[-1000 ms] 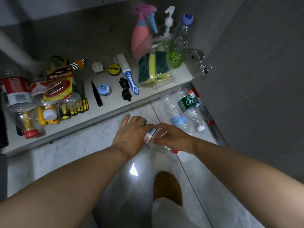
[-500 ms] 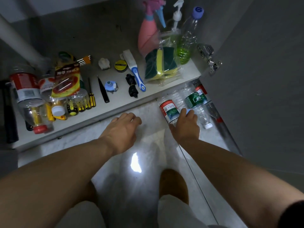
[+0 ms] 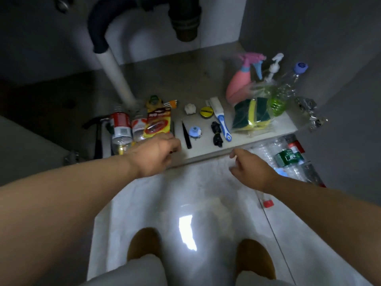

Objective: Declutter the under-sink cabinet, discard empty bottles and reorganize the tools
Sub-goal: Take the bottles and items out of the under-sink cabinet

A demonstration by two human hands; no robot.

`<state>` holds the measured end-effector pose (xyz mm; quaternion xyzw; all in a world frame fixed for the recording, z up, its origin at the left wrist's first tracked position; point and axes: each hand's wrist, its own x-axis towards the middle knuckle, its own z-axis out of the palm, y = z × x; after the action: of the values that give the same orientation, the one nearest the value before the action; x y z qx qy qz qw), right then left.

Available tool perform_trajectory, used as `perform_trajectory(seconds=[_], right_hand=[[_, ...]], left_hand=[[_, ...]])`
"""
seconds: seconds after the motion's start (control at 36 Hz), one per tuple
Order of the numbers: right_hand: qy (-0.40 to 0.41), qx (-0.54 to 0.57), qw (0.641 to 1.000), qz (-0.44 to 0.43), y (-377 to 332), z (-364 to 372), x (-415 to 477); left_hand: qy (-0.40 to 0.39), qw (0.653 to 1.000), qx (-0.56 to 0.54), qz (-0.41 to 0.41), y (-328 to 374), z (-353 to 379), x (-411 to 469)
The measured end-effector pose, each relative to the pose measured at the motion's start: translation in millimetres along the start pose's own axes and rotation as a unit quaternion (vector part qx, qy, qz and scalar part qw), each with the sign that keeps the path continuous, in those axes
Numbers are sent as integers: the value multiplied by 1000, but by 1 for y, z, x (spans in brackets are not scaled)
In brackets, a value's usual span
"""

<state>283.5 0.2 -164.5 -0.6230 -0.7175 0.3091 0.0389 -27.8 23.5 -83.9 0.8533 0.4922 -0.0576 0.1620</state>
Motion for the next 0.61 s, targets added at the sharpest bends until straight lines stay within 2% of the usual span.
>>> perform_trajectory(seconds=[0.08, 0.17, 0.25, 0.33, 0.39, 0.44, 0.61], right_hand=[[-40, 19, 999, -28, -46, -12, 11], [-78, 35, 995, -45, -80, -15, 21], [-97, 63, 993, -34, -111, -14, 38], [-103, 116, 988, 19, -141, -8, 62], [-86, 146, 984, 53, -160, -1, 80], [-54, 163, 982, 80, -177, 7, 98], [30, 200, 969, 140, -213, 33, 132]], left_hand=[[57, 992, -57, -95, -33, -12, -23], [123, 959, -126, -222, -57, -4, -40], [177, 898, -181, -360, -81, 12, -48], [210, 815, -269, -468, -101, 26, -45], [214, 771, -335, -497, -113, 34, -41], [223, 743, -387, -499, -120, 39, -37], [229, 724, -407, -508, -130, 44, -24]])
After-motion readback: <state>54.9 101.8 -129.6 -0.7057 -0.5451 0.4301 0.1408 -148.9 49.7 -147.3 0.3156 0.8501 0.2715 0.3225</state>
